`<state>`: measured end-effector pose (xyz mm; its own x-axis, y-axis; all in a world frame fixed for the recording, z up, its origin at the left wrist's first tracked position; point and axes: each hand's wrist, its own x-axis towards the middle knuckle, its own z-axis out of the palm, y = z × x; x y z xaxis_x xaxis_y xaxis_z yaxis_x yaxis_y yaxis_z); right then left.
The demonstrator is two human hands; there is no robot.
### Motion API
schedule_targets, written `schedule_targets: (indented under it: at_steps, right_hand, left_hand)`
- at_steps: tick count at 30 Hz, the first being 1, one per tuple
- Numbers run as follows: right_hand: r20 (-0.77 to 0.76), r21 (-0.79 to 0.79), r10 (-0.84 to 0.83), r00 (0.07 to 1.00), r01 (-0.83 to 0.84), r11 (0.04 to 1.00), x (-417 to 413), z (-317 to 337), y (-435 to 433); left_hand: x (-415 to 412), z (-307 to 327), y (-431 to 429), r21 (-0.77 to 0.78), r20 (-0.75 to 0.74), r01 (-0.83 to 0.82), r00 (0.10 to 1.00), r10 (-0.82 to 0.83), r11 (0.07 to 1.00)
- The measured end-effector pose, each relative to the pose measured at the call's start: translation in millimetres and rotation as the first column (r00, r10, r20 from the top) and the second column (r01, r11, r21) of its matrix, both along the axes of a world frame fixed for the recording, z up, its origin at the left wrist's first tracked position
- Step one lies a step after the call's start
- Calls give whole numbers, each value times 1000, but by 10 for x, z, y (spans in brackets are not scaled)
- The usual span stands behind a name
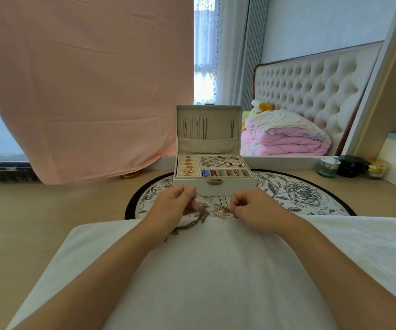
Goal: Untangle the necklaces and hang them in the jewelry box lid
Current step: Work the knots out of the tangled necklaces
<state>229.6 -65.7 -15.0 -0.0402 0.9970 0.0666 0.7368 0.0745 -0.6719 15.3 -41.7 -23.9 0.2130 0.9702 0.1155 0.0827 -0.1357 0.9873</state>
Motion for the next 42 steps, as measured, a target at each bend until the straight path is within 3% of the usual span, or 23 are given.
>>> schedule_targets:
  at_steps: [2,4,8,12,16,22,25,28,31,34,38,42]
  right_hand:
    - [55,9,6,998,-7,1000,-27,4,-14]
    - [39,59,39,998,-41,997,-89,9,-39]
    - [-218,-29,234,948,-246,969,-251,25,-91]
    - [-335,-21,107,936,-121,992,-240,-26,-34]
    - [-482,-42,71,873,-103,994,-163,-51,-12]
    - [-625,-19,84,776,-123,992,-143,-29,12]
    - [-665,-6,74,743,-105,994,-141,-23,19]
    - [-609,23,67,791,-67,997,-117,-22,28]
    - [-413,103,124,902,-89,991,-117,-32,25]
    - [-269,113,124,955,-97,989,-140,-71,33]
    - [-272,90,61,960,-38,995,-138,-43,26]
    - [-343,41,48,938,-37,998,-141,-16,20]
  left_hand:
    - [46,-24,-38,-71,83,79,994,-73,994]
    - [77,-36,-62,-40,81,130,989,-127,991]
    - [96,-9,-94,51,34,150,988,-152,987]
    - [56,-6,-58,80,13,84,996,-86,993]
    - [-21,-81,43,114,-109,58,993,-45,992]
    - [8,-171,35,144,-434,271,882,-185,952]
    - [20,-164,27,191,-422,279,889,-178,941]
    - [9,-161,34,172,-300,223,940,-164,960]
    - [27,-145,16,188,-312,212,939,-146,959]
    - [38,-138,-3,220,-349,212,929,-126,952]
    - [25,-159,8,283,-415,215,906,-83,935]
    - [32,-170,15,299,-387,195,920,-68,934]
